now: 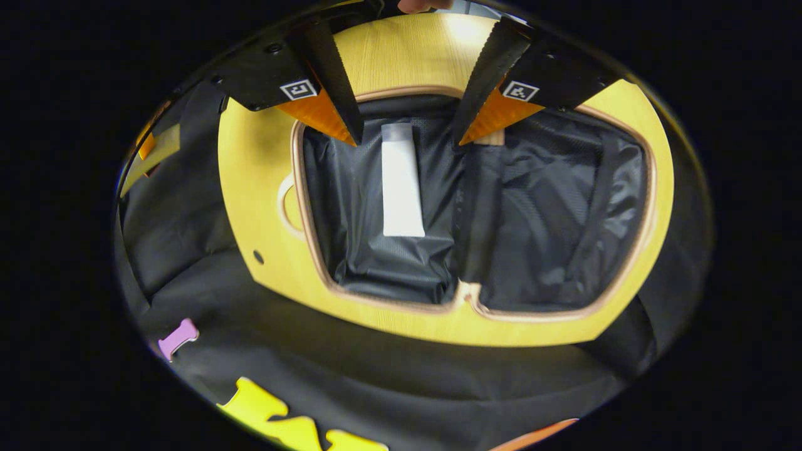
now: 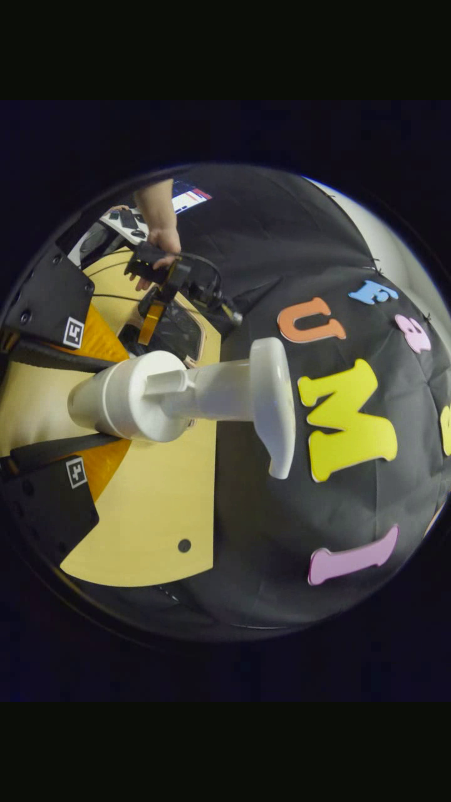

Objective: First open the suitcase, pack the skin care products into it, and then close the suitcase.

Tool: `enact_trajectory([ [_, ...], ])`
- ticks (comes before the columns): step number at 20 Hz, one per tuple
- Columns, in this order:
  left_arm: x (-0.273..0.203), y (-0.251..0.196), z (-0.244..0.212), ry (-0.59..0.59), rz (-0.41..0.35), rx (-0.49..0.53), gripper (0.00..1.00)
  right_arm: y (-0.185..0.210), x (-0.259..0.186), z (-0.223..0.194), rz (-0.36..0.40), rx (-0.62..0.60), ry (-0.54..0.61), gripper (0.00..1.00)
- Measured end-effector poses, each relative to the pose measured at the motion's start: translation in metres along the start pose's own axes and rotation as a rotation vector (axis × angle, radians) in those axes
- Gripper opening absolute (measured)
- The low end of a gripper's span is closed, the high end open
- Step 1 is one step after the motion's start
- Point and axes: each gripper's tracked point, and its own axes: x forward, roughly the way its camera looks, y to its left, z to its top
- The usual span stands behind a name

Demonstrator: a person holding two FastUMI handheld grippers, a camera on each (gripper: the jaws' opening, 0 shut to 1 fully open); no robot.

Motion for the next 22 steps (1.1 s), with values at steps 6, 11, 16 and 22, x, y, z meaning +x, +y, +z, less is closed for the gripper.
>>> enact_trajectory([
  [6,-0.071,0.029,-0.065,-0.214,0.074,-0.067,0.96,0.048,0.102,-0.019,0.115,0.000,0.224,0.46],
  [11,-0.093,0.057,-0.123,-0.225,0.093,-0.180,0.97,0.054,0.195,-0.064,0.078,0.089,0.461,0.46],
  [16,-0.132,0.093,-0.138,-0.302,0.120,-0.289,0.97,0.047,0.242,-0.106,-0.084,0.176,0.655,0.46],
  [22,-0.155,0.130,-0.137,-0.350,0.202,-0.278,0.97,0.020,0.263,-0.136,-0.286,0.322,0.747,0.46],
])
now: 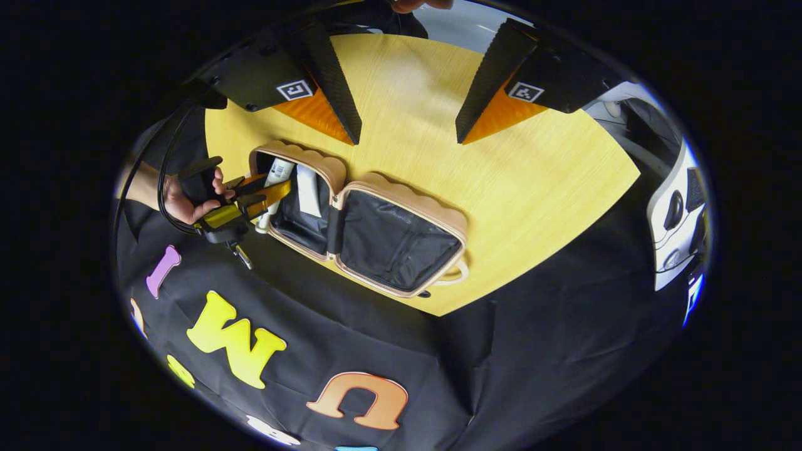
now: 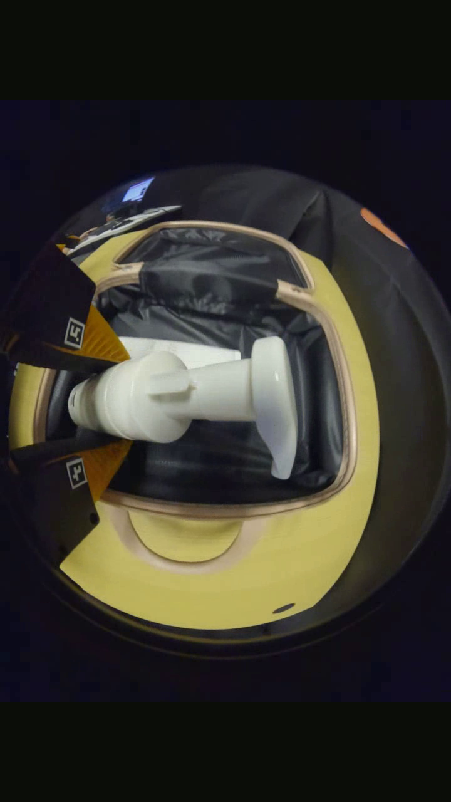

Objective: First open the suitcase, pack the skin care products into it, and then close the suitcase.

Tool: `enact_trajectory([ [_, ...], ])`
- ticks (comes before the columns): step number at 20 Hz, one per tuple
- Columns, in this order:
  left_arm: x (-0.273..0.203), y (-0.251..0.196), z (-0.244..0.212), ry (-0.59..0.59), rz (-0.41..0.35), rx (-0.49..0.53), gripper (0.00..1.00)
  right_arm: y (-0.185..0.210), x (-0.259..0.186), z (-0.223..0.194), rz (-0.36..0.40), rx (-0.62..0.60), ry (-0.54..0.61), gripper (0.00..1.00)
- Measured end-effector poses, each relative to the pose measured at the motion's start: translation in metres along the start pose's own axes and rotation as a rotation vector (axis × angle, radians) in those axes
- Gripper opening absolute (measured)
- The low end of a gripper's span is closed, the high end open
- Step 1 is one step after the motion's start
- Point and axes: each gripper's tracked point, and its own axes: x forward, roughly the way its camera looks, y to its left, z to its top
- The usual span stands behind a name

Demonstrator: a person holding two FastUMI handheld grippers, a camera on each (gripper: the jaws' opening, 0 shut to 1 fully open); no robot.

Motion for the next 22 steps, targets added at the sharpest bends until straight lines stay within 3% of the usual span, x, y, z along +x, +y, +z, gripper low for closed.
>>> enact_trajectory([
  [6,-0.001,-0.004,0.012,-0.025,-0.016,-0.013,0.97,-0.008,0.015,0.000,-0.076,0.030,0.018,0.46],
  [10,0.005,-0.014,0.025,-0.056,-0.036,-0.011,0.97,0.000,-0.009,-0.001,-0.052,-0.004,-0.029,0.54],
  [11,0.008,-0.014,0.031,-0.070,-0.035,-0.009,0.97,0.000,-0.024,-0.002,-0.039,-0.026,-0.053,0.63],
  [14,0.018,-0.012,0.052,-0.111,-0.033,-0.011,0.97,-0.002,-0.083,0.011,0.011,-0.034,-0.270,0.72],
  [15,0.024,-0.008,0.063,-0.129,-0.030,-0.009,1.00,-0.005,-0.108,0.017,0.022,-0.022,-0.362,0.73],
  [16,0.030,-0.006,0.076,-0.148,-0.032,-0.006,0.97,-0.011,-0.133,0.022,0.025,-0.013,-0.456,0.72],
  [19,0.050,0.011,0.111,-0.183,-0.048,-0.005,0.97,-0.041,-0.212,0.029,-0.018,-0.022,-0.723,0.77],
  [20,0.060,0.017,0.123,-0.192,-0.068,-0.015,0.96,-0.045,-0.235,0.030,-0.027,-0.031,-0.809,0.72],
  [22,0.079,0.031,0.146,-0.218,-0.121,-0.060,0.96,-0.056,-0.281,0.029,-0.048,-0.058,-0.961,0.73],
])
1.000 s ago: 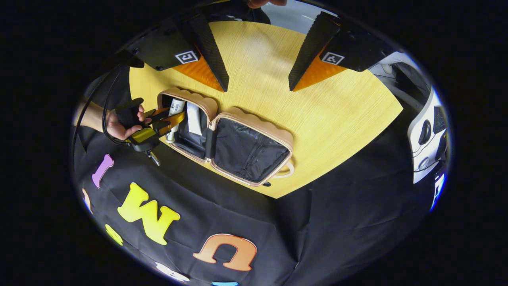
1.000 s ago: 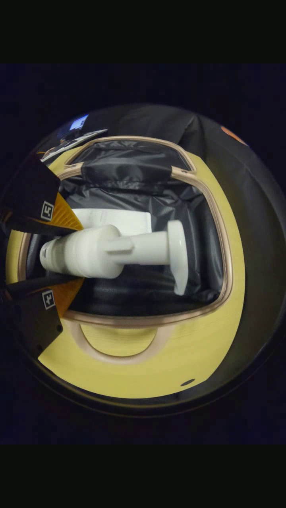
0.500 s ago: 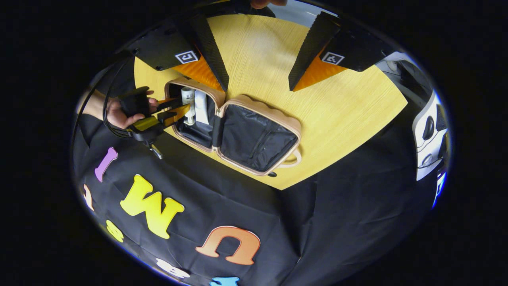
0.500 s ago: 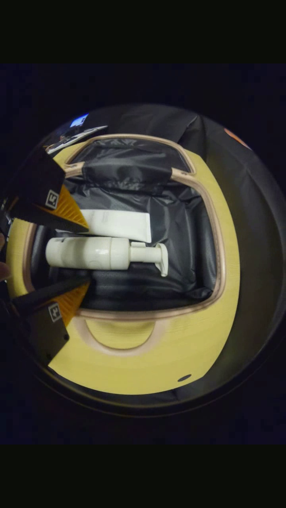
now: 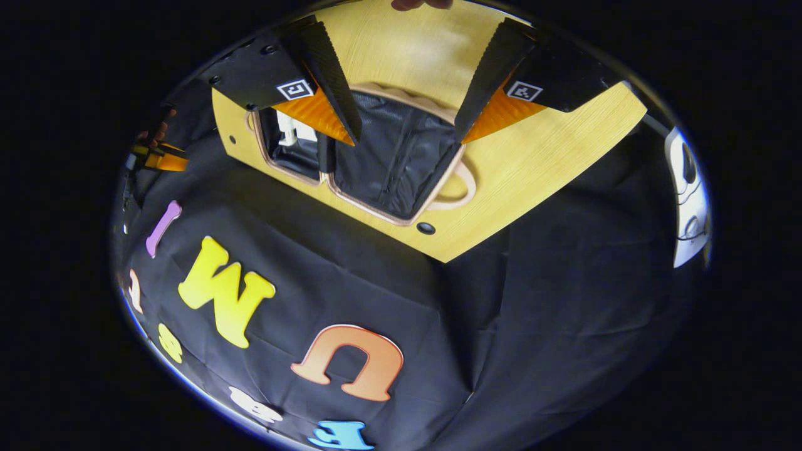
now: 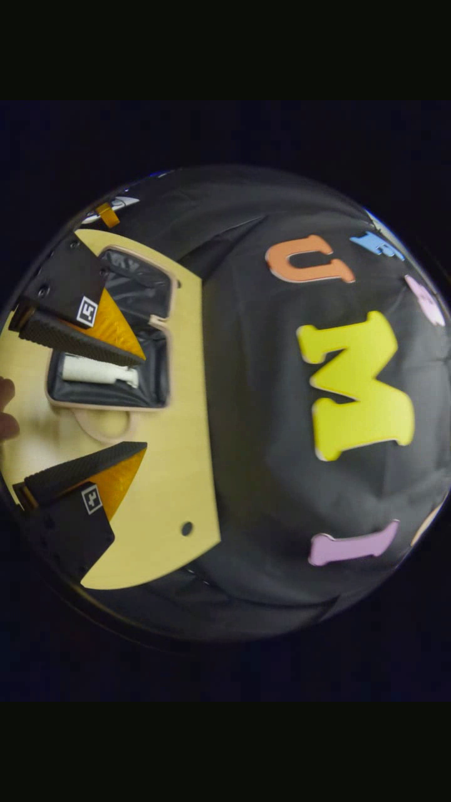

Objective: First open the suitcase, pack the skin care products into it, and then close the suitcase.

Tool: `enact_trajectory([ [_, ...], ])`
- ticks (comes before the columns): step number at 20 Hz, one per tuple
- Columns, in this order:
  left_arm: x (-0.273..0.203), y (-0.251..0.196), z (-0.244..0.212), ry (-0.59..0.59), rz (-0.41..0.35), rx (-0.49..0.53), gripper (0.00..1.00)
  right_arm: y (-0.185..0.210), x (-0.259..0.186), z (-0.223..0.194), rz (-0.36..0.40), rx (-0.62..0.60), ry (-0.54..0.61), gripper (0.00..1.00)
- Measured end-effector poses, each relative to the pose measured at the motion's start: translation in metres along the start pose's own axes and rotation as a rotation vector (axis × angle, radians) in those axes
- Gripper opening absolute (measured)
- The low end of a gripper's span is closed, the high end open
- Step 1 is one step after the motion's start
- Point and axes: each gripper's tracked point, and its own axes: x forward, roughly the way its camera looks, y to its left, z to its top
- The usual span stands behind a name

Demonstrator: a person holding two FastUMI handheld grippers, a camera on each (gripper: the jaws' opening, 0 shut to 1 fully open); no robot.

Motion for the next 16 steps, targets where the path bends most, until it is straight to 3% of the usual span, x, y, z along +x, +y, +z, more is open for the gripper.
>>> enact_trajectory([
  [5,0.073,0.062,0.012,0.065,-0.015,-0.092,0.91,-0.018,-0.076,0.081,-0.035,-0.112,-0.321,0.73],
  [6,0.086,0.070,0.009,0.084,-0.017,-0.117,0.90,-0.017,-0.087,0.091,-0.041,-0.126,-0.363,0.68],
  [7,0.100,0.075,0.005,0.107,-0.025,-0.144,0.90,-0.015,-0.094,0.093,-0.042,-0.137,-0.388,0.73],
  [10,0.137,0.086,-0.008,0.153,-0.035,-0.253,0.88,-0.006,-0.105,0.083,-0.035,-0.171,-0.386,0.73],
  [13,0.153,0.088,0.001,0.116,-0.073,-0.342,0.86,0.000,-0.108,0.072,-0.029,-0.208,-0.357,0.70],
  [16,0.167,0.085,0.002,0.120,-0.097,-0.408,0.75,0.012,-0.106,0.063,-0.006,-0.215,-0.334,0.73],
])
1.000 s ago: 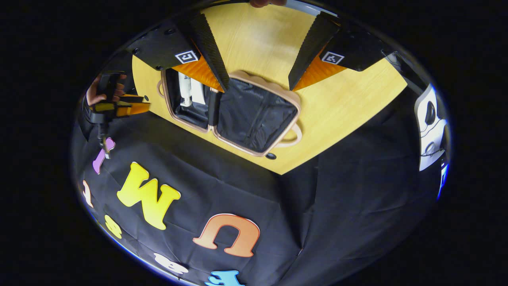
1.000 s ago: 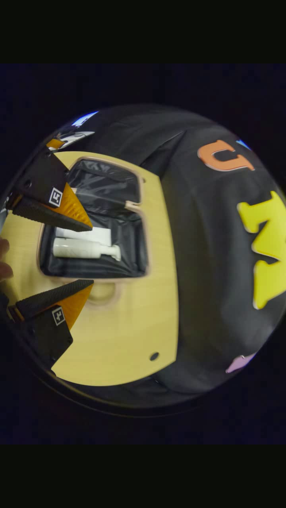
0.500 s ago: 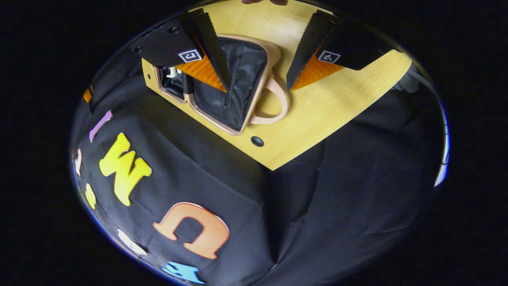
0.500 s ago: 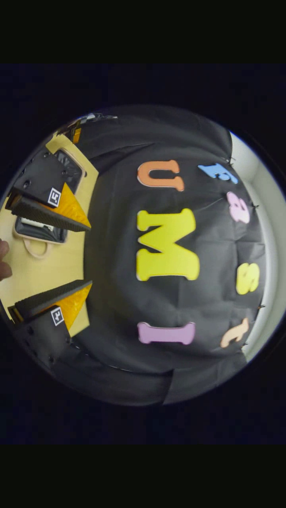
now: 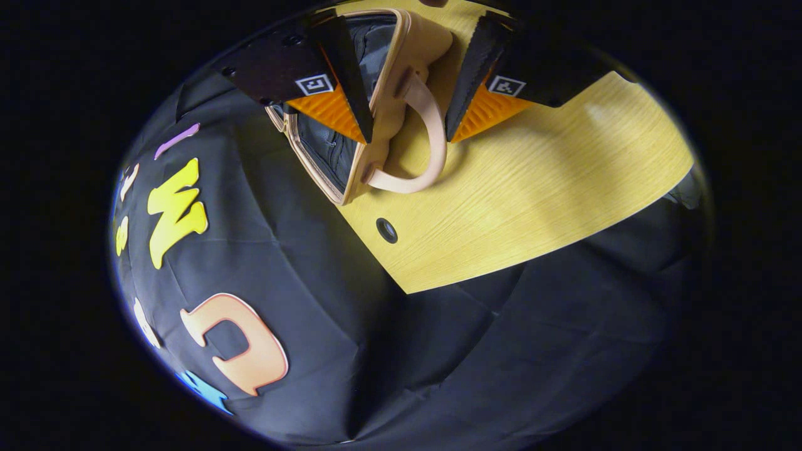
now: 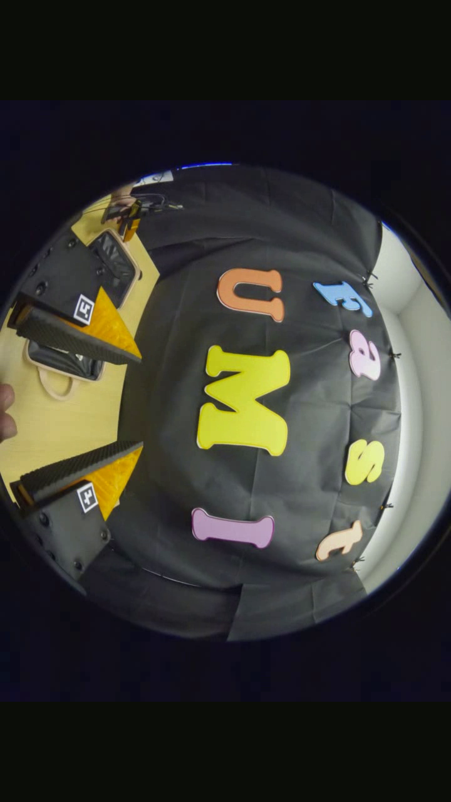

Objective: First open the suitcase, pack the skin care products into it, and then close the suitcase.

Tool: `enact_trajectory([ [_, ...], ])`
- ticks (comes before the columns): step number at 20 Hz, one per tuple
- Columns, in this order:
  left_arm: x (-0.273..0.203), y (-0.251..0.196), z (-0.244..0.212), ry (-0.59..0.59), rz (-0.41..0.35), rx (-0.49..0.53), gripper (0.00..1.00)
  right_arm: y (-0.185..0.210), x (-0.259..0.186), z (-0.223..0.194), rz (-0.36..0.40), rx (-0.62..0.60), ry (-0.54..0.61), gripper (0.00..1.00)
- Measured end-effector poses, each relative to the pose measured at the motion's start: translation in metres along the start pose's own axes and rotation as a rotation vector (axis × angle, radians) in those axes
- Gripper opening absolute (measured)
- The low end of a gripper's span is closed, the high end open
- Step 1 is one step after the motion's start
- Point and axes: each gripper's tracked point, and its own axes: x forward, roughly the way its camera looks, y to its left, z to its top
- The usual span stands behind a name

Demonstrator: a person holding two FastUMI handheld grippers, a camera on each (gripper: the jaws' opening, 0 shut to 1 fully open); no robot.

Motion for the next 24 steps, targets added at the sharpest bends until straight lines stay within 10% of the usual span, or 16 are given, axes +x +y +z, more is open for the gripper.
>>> enact_trajectory([
  [4,0.009,0.002,0.010,-0.040,-0.021,-0.113,0.71,0.009,-0.002,-0.003,0.028,-0.013,-0.001,0.73],
  [6,0.012,0.007,0.008,-0.038,-0.020,-0.153,0.48,0.008,-0.003,-0.005,0.028,-0.017,0.002,0.73],
  [8,0.020,0.011,0.002,-0.022,-0.020,-0.163,0.57,0.006,-0.003,-0.007,0.025,-0.021,0.010,0.73],
  [9,0.025,0.011,0.001,-0.015,-0.016,-0.171,0.41,0.004,-0.003,-0.009,0.022,-0.021,0.016,0.73],
  [10,0.029,0.011,0.000,-0.013,-0.010,-0.187,0.53,0.003,-0.003,-0.009,0.022,-0.016,0.021,0.73],
  [14,0.032,0.017,0.002,-0.024,0.041,-0.216,0.15,-0.003,-0.006,-0.011,0.015,0.001,0.027,0.73],
  [24,-0.033,-0.104,0.049,-0.159,0.039,0.157,0.09,-0.046,-0.028,0.008,-0.028,0.075,-0.054,0.73],
])
